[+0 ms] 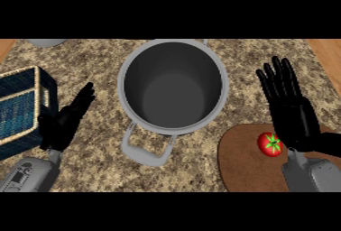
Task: Pick the tomato from the cutting board and place it in the pot
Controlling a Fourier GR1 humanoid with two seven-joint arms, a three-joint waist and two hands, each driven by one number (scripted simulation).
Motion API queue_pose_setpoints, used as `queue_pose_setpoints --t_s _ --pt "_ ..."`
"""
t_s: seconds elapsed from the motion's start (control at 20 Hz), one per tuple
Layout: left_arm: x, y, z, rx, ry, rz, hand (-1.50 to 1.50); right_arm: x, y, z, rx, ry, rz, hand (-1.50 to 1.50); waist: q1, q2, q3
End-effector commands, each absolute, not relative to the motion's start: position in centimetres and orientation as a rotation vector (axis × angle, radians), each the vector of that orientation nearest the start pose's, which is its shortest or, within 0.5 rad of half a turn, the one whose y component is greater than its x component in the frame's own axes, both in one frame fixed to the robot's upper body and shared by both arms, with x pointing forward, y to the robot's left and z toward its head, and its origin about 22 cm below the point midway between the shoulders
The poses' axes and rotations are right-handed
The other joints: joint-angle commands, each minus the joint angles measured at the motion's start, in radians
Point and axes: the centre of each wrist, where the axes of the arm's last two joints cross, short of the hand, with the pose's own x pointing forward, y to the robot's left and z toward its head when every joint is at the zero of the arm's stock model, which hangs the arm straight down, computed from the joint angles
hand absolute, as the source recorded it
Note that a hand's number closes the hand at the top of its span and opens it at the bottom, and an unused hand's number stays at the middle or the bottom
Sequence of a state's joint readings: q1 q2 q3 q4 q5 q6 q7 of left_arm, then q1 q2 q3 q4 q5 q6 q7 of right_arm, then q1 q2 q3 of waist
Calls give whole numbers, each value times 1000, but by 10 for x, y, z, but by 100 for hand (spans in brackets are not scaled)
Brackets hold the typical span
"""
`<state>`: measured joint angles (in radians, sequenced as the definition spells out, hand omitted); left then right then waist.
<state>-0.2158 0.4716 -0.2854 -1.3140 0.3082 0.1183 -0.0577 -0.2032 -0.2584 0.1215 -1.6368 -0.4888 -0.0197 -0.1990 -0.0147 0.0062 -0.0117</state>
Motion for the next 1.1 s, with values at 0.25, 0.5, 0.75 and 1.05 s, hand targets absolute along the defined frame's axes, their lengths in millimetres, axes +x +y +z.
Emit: queue_pose_setpoints --t_s 0.25,0.5,0.75,1.05 --pt "267 355 19 470 -1436 -159 0 211 -387 16 -314 -1286 -45 150 1 -7 10" --pt "249 342 1 443 -1368 -137 0 195 -417 52 -916 -1580 410 -150 -24 -24 12" --pt "231 343 12 439 -1378 -131 0 155 -410 60 -872 -1627 354 -150 8 -10 12" --pt "237 326 3 457 -1386 -152 0 164 -385 114 -814 -1432 564 -150 9 -6 9"
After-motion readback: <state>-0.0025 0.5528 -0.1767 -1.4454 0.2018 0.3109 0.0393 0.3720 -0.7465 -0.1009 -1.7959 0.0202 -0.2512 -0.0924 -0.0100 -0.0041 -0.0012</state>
